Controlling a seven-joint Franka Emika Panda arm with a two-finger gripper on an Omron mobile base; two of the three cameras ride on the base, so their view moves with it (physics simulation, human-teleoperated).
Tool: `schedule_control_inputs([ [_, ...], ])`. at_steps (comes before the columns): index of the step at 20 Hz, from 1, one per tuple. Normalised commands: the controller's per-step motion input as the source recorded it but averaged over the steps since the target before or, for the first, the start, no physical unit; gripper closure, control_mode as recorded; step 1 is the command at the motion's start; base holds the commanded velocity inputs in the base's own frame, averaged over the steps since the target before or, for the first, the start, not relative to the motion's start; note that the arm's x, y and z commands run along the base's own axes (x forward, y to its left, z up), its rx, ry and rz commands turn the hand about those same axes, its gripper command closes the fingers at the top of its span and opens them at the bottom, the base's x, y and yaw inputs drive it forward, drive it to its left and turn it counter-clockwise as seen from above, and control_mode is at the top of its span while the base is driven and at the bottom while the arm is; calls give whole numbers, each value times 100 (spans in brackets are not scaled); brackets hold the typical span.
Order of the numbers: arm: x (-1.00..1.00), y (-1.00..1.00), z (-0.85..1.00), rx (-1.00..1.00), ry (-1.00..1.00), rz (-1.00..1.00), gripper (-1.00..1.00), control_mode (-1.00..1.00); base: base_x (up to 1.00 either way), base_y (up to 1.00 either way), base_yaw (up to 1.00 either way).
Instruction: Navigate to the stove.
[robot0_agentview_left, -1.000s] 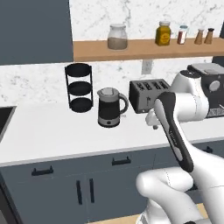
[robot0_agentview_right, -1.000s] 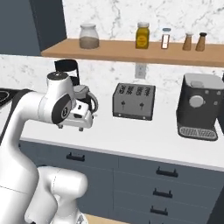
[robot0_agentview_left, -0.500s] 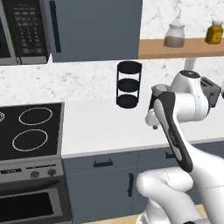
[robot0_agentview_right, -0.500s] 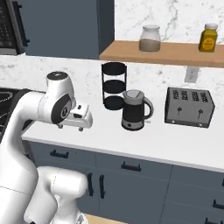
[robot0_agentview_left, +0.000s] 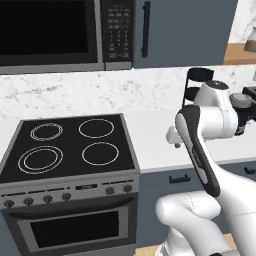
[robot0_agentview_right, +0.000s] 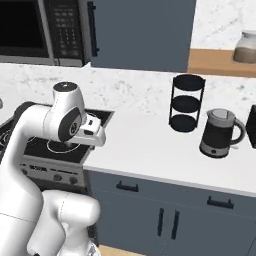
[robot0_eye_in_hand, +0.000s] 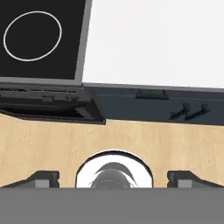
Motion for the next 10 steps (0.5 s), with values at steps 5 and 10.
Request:
schedule_control_inputs([
  [5, 0, 0, 0, 0, 0, 0, -100, 100, 12, 100, 0],
  [10, 0, 0, 0, 0, 0, 0, -100, 100, 22, 100, 0],
])
